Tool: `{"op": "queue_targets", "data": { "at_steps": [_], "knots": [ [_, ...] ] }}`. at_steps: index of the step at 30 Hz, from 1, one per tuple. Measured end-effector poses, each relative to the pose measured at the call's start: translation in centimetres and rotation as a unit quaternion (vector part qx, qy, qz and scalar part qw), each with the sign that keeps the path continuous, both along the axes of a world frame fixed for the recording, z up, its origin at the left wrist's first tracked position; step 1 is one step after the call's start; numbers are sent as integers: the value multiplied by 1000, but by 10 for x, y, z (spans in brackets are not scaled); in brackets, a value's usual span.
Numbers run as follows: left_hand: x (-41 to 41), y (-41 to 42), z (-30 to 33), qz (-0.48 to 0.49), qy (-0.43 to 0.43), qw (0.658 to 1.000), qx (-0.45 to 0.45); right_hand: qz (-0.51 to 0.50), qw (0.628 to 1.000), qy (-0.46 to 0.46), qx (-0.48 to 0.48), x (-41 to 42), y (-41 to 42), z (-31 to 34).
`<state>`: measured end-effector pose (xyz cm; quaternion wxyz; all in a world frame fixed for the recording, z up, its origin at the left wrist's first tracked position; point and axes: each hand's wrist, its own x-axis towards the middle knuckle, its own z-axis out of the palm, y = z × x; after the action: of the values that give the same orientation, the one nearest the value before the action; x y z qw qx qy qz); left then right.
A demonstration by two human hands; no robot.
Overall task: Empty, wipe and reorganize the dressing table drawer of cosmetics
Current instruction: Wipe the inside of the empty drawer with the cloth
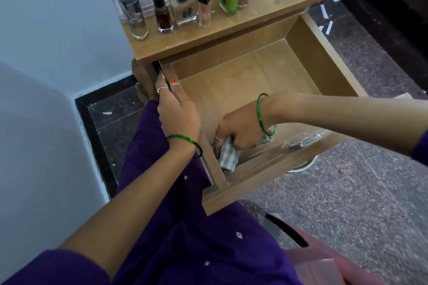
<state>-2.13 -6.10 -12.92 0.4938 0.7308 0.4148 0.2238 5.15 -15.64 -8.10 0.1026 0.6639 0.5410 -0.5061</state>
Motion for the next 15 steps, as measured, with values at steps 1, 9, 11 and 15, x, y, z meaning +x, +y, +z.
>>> {"op": "queue_targets", "data": {
  "at_steps": [1, 9, 11, 15],
  "knots": [
    [0, 0, 0, 0, -1, 1000, 1, -21, 999, 39, -18, 3, -2, 1],
    [2, 2, -2, 2, -5, 1000, 0, -296, 937, 178, -54, 42, -12, -15],
    [2, 2, -3, 3, -8, 1000, -2, -230, 953, 187, -56, 34, -12, -13],
    [2, 2, -7, 8, -10, 1000, -4, -173, 967, 186, -32, 14, -10, -21]
  ]
}}
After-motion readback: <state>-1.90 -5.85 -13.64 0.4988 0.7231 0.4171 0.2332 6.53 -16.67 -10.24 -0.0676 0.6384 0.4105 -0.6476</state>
